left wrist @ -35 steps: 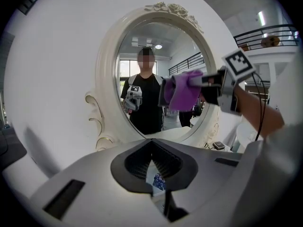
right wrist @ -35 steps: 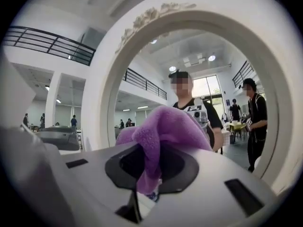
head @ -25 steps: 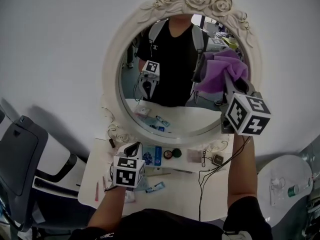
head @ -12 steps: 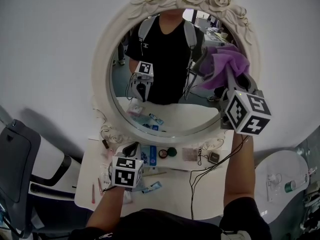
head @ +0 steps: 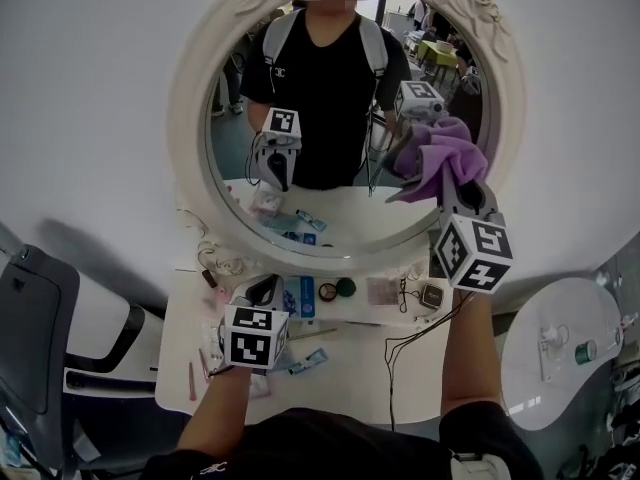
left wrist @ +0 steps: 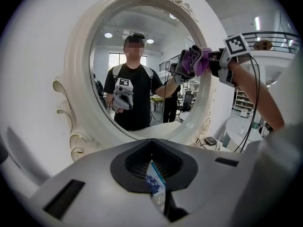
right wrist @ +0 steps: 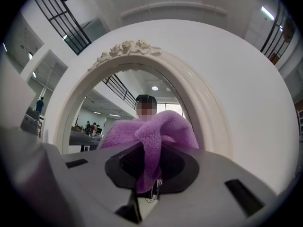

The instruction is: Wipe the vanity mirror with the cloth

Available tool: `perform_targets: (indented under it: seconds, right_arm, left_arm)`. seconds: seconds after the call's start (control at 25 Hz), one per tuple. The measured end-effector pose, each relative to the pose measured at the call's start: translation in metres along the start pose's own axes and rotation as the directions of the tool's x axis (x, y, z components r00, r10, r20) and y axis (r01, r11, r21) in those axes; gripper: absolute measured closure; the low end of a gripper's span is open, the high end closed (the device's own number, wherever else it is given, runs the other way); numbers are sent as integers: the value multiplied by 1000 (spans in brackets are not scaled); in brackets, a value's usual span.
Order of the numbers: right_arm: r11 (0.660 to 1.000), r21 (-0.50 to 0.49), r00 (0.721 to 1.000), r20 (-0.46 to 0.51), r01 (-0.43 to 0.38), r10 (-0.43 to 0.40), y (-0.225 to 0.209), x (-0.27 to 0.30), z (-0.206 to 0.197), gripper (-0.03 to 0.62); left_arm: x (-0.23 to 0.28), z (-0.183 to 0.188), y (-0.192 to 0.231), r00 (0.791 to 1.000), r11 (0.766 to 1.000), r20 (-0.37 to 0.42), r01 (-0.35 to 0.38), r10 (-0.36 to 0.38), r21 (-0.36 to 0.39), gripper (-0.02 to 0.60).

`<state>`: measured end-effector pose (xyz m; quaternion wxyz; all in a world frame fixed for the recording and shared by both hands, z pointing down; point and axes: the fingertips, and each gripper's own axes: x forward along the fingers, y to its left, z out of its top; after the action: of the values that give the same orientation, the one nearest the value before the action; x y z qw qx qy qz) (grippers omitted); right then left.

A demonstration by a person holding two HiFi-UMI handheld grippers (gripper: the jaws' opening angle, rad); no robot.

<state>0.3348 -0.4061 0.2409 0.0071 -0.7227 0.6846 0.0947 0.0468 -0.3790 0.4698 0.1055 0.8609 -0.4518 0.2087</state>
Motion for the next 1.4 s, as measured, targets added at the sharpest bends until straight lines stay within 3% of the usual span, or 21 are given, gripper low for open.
perform_targets:
  seconds: [0.2, 0.32, 0.4, 0.52, 0.56, 0.68, 0.92, 1.16, 1.4]
  right_arm:
    - [999, 29, 995, -98, 23, -20, -4, -9, -55, 540]
    - [999, 40, 976, -215, 34, -24, -6, -14, -108, 540]
    - [999, 28, 944, -328, 23, -13, -2, -20, -155, 540]
    - [994, 57, 841, -530, -95, 111, 44, -29, -239, 542]
    - [992, 29, 820, -560, -126, 121, 63, -29, -260, 542]
    - [983, -156, 851, -526, -93, -3, 88, -28, -281, 542]
    - [988, -142, 859, -512, -58, -23, 83, -25, -278, 542]
    - [993, 42, 826, -552, -108, 114, 94, -35, -282, 540]
    - [981, 134, 890, -417, -139, 183, 104, -61, -225, 540]
  left_arm:
    - [1, -1, -3, 1000, 1000, -4, 4, -4, 9, 575]
    - [1, -2, -4, 1000, 1000, -9, 4, -4, 11, 575]
    - [2, -4, -6, 1000, 1000, -16, 7, -6, 13, 575]
    - [2, -7, -7, 1000, 1000, -23, 9, -9, 16, 575]
    - [2, -7, -8, 1000, 1000, -24, 8, -8, 17, 575]
    - [-4, -9, -6, 1000, 1000, -25, -1, 2, 23, 575]
    - [-12, -10, 15, 999, 999, -12, -48, 48, -11, 575]
    - [-12, -5, 8, 999, 999, 1, -41, 41, -16, 575]
    - [-10, -6, -1, 1000, 1000, 1, -26, 26, -15, 575]
